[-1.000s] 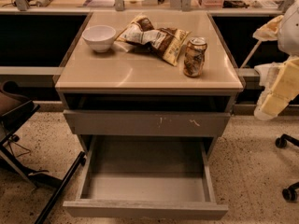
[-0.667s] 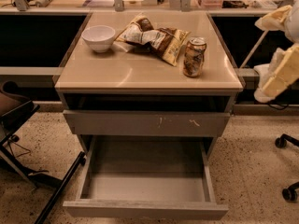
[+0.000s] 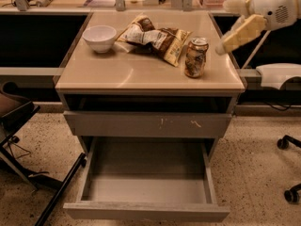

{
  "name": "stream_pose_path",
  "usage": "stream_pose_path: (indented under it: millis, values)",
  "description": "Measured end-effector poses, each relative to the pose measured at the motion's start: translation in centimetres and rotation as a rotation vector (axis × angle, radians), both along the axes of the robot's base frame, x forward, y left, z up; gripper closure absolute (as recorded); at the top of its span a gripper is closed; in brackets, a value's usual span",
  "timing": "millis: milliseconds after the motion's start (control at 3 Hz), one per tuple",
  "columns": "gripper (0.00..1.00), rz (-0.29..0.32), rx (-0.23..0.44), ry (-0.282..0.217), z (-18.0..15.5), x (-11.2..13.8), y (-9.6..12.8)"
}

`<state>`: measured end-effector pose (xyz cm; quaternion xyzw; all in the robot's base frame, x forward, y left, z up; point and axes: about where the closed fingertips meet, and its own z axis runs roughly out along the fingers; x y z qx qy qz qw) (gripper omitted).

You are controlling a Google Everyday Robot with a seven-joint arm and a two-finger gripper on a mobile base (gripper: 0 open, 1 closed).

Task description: Place orange can into middle drawer

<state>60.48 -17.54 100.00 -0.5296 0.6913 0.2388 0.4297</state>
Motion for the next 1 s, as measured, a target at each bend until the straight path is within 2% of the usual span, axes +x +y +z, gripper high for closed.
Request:
stream_pose_path:
  millis: [333,667,1000]
  values:
    - [0.0,0.008,0.219,0.016,0.3,3.7,1.4]
    - [0.0,0.014,0.228,0.024,-0.1,3.9,1.6]
    - [0.0,-0.039,0.156,0.026,-1.9,4.5,1.4]
